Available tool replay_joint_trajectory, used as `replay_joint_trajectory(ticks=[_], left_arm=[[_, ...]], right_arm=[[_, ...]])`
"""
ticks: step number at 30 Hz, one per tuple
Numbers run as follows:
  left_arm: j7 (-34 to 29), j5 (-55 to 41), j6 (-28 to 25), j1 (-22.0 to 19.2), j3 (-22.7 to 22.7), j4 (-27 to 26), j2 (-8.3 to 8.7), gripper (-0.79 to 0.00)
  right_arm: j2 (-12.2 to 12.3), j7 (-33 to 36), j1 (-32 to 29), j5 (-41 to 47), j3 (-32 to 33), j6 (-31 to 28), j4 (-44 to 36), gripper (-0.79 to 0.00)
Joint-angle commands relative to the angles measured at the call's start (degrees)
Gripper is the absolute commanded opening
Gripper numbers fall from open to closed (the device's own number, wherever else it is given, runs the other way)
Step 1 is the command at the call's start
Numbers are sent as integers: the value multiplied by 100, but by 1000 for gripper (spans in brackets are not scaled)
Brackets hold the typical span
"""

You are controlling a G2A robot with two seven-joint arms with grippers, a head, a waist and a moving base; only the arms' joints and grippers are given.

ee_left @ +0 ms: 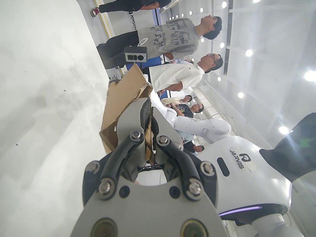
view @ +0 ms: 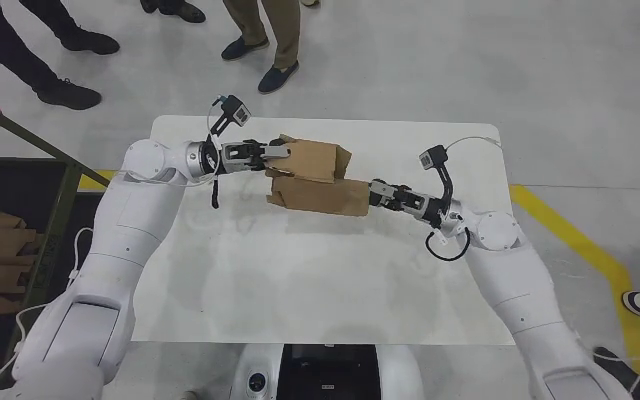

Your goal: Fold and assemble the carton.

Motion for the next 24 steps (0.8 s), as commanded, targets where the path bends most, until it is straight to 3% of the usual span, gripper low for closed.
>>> replay_joint_trajectory(ticks=[1, 4, 8, 11, 21, 24], left_arm=[[-38, -15, 5, 18, -15, -21, 5, -785], [-78, -31, 10, 45, -6, -29, 2, -785], [-83, -42, -8, 64, 62, -24, -21, -785], [-54, -18, -46, 63, 110, -10, -39, -785], [-49, 189, -119, 35, 322, 32, -96, -785], [-84, 144, -145, 40, 339, 32, -108, -785]], right_arm=[[25, -25, -42, 11, 101, -84, -59, 0], [44, 130, -118, 273, 157, -140, -254, -3], [21, 574, -170, 919, 12, -43, -547, -102], [-9, 805, -139, 1127, -162, 38, -678, -102], [-92, 685, 122, 1236, -405, -53, -589, -129], [-107, 666, 189, 1234, -444, -42, -481, -194]])
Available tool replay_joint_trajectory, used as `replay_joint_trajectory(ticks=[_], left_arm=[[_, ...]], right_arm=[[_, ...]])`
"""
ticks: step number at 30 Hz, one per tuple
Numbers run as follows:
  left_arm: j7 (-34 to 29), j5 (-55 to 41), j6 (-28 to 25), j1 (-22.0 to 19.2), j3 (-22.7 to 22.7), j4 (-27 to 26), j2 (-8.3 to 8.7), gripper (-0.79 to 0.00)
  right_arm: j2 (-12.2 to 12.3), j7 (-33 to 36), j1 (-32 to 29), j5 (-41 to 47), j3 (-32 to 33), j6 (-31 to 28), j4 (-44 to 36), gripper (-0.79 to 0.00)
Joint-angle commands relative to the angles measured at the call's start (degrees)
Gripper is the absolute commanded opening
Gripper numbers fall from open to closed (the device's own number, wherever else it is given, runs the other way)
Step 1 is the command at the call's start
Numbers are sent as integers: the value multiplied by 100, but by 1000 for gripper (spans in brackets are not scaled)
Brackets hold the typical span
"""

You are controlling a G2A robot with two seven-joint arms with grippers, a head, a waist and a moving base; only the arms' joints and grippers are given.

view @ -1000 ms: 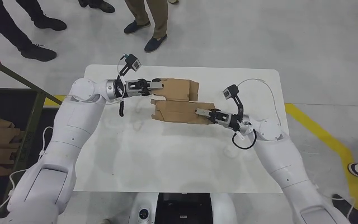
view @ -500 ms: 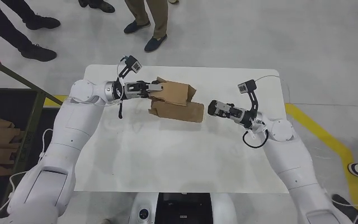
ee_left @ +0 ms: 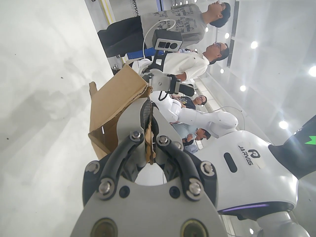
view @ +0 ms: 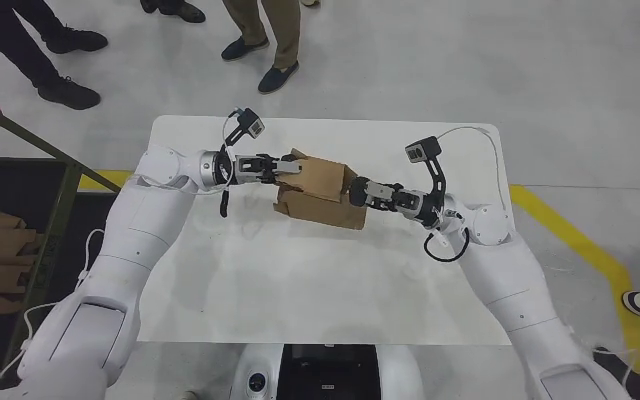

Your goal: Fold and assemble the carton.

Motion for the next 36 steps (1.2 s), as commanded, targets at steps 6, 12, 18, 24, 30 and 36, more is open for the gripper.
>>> replay_joint_trajectory(ticks=[6, 12, 18, 24, 30, 36], left_arm=[[-65, -141, -43, 21, 23, -60, -25, -785], [-126, -167, 12, 28, 76, -116, -43, -785], [-135, -172, 21, 6, 110, -99, -60, -785], [-145, -196, 31, -32, 176, -74, -89, -785], [-161, -182, 47, -73, 221, -44, -108, -785], [-168, -179, 55, -110, 258, -25, -126, -785]], right_arm=[[-51, -31, 104, -26, -187, 109, 228, -222], [-95, -67, 201, 25, -288, 106, 375, -274], [-119, 6, 295, 101, -327, 148, 460, -317], [-163, 9, 370, 115, -441, 190, 550, -397], [-188, 21, 428, 137, -470, 181, 660, -422], [-211, 11, 455, 140, -502, 198, 727, -502]])
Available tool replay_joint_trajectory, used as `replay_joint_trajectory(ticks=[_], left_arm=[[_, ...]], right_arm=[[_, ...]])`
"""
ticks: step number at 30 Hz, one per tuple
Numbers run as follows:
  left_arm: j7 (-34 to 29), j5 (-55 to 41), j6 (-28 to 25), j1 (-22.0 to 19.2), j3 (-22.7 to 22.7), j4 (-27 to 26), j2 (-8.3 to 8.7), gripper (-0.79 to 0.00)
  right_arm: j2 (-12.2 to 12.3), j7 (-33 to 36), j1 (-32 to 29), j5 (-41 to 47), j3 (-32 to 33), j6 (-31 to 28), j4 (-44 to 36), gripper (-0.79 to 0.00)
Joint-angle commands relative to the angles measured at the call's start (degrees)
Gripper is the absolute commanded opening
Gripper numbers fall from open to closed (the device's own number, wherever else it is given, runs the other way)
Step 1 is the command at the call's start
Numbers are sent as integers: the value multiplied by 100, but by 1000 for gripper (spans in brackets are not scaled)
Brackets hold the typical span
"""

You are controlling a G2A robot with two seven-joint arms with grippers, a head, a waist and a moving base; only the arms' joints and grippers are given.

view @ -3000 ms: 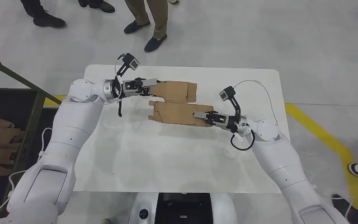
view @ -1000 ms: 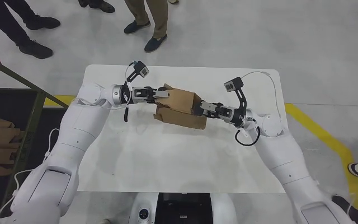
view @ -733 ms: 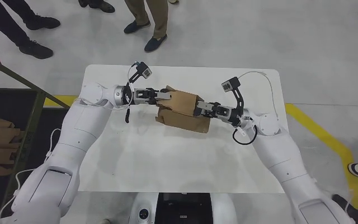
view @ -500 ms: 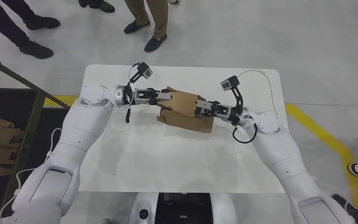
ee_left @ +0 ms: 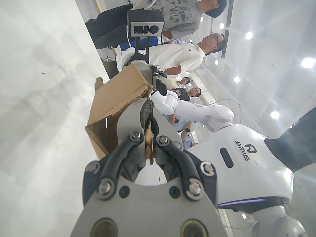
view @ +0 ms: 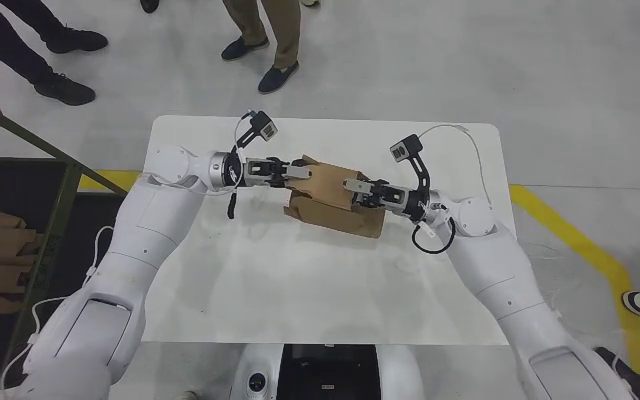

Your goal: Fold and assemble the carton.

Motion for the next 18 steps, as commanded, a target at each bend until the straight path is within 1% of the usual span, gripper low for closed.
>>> replay_joint_trajectory(ticks=[1, 4, 5, 7, 8, 9, 13, 14, 16, 17, 18], left_arm=[[3, -8, -2, -9, 15, 6, -8, -785], [5, -3, -4, -21, 35, 19, -17, -785], [9, 5, -9, -26, 38, 21, -19, -785], [20, 12, -19, -29, 38, 30, -21, -785], [21, 11, -21, -27, 37, 32, -21, -785], [21, 20, -21, -27, 33, 36, -19, -785], [29, 26, -29, -11, 4, 39, -11, -785], [22, 19, -22, -5, -2, 39, -10, -659], [18, 14, -18, 5, -17, 18, -5, -259], [20, -25, -20, 20, -34, 6, -3, 0], [16, -75, -16, 35, -52, -11, -1, 0]], right_arm=[[-9, -11, 6, -5, -17, 5, 14, -508], [-20, -19, 13, -9, -32, 6, 33, -573], [-23, -28, 12, -10, -33, 9, 46, -628], [-27, -26, 10, -13, -34, 10, 60, -708], [-27, -27, 9, -21, -30, 11, 75, -773], [-27, -26, 9, -27, -27, 12, 83, -785], [-30, -28, 7, -46, -15, 22, 94, -785], [-31, -27, 5, -48, -12, 23, 92, -785], [-31, -22, 3, -59, -4, 26, 90, -785], [-30, -24, 4, -73, 4, 27, 93, -785], [-28, -26, 4, -94, 11, 35, 97, -785]])
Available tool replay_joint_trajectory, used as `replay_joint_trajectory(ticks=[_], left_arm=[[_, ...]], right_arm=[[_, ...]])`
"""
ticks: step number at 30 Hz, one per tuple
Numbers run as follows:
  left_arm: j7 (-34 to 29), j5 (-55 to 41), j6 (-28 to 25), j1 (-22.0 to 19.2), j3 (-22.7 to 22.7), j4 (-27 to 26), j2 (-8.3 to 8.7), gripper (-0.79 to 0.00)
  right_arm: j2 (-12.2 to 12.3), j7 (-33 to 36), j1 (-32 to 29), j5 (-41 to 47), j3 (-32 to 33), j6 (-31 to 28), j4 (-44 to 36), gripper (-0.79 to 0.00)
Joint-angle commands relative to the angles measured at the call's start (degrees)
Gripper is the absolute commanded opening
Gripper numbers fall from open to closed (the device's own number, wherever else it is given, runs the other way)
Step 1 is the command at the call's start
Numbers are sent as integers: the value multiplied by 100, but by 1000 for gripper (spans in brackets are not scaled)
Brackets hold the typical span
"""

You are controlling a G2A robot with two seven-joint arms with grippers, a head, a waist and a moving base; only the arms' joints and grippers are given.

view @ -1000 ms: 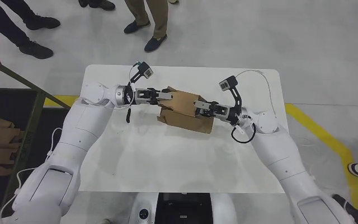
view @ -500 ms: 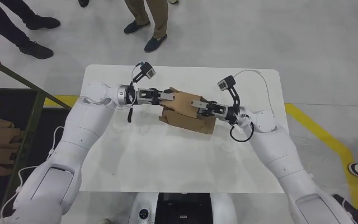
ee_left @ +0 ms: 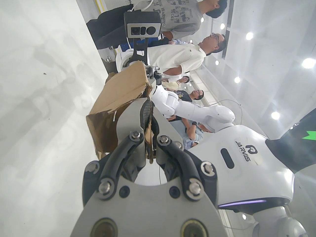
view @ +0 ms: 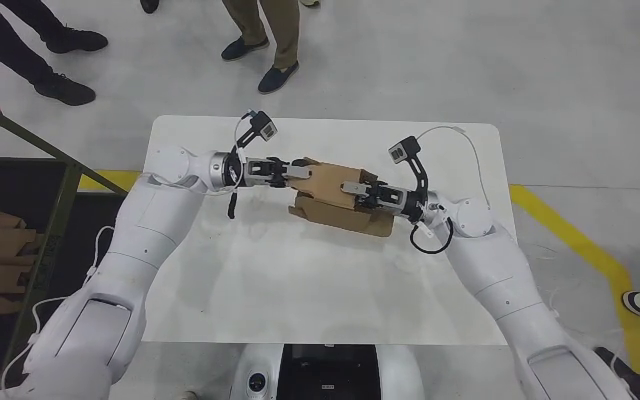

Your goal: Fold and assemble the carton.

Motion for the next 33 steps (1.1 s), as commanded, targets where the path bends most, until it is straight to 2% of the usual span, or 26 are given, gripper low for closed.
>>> replay_joint_trajectory(ticks=[1, 19, 33], left_arm=[[-11, -61, 11, 25, -36, -38, 8, 0], [-282, -706, 281, 306, -380, -793, 86, 0], [-392, -774, 392, 138, -13, -868, -42, 0]], right_arm=[[6, -8, 7, -67, 18, 12, 13, -785], [17, -269, 2, -648, 11, 70, 65, -785], [-45, -426, 51, -739, -137, 86, 8, -785]])
